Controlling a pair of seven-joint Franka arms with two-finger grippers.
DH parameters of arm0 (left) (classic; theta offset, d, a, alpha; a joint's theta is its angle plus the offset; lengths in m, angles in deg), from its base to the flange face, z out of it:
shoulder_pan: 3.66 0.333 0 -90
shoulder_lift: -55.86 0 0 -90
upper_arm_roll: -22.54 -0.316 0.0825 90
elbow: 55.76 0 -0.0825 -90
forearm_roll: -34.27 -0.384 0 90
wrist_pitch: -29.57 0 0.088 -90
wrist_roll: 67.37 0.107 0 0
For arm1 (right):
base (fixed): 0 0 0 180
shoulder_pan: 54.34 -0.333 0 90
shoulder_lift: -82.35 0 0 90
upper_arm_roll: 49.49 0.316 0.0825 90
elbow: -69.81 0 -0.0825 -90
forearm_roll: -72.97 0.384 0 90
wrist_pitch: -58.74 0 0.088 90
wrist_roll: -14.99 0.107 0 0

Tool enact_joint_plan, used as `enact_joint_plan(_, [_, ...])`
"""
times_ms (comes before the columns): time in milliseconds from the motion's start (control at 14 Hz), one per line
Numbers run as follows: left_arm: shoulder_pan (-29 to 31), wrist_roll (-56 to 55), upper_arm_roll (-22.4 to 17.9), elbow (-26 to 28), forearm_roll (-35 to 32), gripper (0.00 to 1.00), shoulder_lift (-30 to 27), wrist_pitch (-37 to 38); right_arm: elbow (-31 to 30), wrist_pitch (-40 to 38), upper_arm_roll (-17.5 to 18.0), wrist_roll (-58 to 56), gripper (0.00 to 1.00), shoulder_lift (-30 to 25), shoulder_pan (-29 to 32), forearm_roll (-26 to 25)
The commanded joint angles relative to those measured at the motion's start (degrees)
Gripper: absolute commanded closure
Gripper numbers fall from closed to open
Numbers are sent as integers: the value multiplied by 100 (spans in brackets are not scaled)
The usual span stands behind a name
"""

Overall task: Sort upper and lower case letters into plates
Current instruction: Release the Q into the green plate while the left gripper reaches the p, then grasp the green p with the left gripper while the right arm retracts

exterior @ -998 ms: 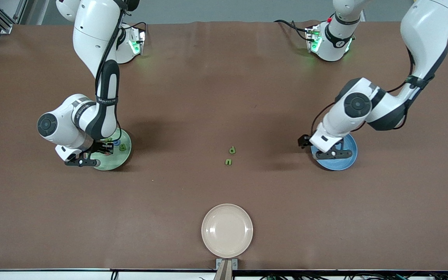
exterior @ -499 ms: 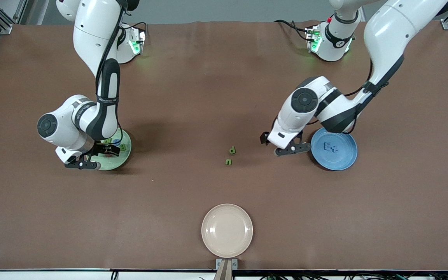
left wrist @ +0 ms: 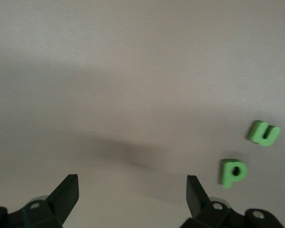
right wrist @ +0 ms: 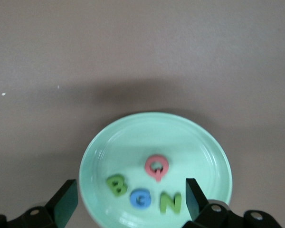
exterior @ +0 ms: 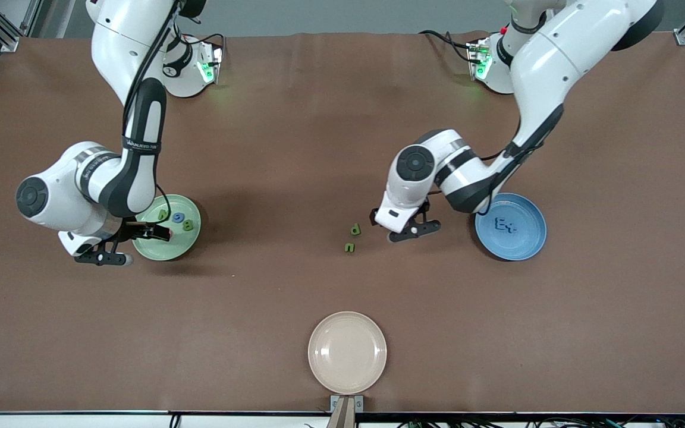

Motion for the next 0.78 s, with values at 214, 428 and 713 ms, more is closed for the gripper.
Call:
enact_joint_plan(214, [-814,-403,-348,-991,94,0,678,120,2522,-2442,321,568,0,-162,1565,-1080])
enact_joint_plan(428, [-1175,-509,-594,-1415,94,1,899,102,3252,-2883,374,612,0,-179,1988,-1177])
enact_joint_plan(713, [-1360,-509,-779,-1494,103,2,961,24,4053,-3148,865,1218,0,-206,2401,-1396])
